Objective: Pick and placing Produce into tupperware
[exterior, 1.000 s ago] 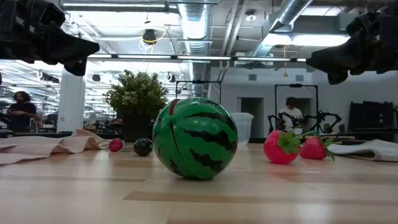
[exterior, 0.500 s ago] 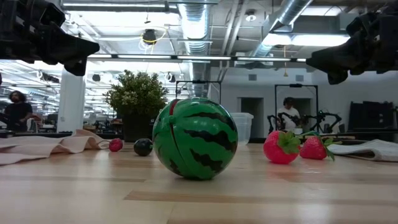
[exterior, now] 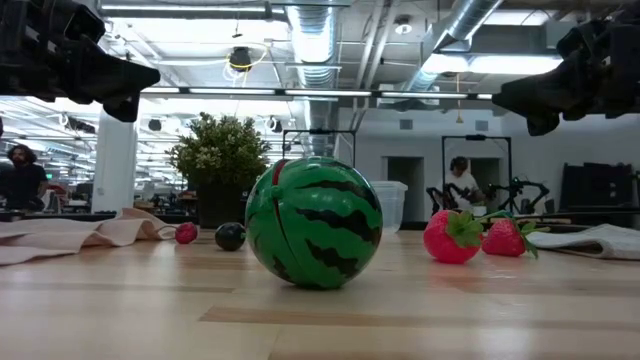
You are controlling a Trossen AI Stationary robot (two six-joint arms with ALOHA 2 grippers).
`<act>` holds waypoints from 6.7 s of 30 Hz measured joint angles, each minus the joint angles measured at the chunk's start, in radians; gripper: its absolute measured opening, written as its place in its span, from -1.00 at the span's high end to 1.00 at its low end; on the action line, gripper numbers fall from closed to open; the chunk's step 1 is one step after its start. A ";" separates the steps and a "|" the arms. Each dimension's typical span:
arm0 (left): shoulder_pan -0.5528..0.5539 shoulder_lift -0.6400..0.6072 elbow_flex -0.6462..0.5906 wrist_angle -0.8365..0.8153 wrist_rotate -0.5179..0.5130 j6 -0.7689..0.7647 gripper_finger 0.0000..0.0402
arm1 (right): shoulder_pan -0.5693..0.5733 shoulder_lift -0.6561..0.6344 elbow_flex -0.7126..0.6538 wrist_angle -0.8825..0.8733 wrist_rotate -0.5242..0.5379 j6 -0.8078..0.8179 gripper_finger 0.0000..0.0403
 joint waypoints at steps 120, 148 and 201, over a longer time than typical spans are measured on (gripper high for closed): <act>0.000 0.006 0.022 -0.034 -0.133 -0.184 1.00 | 0.483 1.472 0.700 -0.398 0.055 1.281 0.27; 0.000 0.006 0.021 -0.035 -0.132 -0.183 1.00 | 0.480 1.529 0.700 -0.378 0.024 1.274 0.62; 0.000 0.006 0.021 -0.035 -0.147 -0.148 1.00 | 0.195 1.519 0.875 -0.345 0.035 0.783 0.88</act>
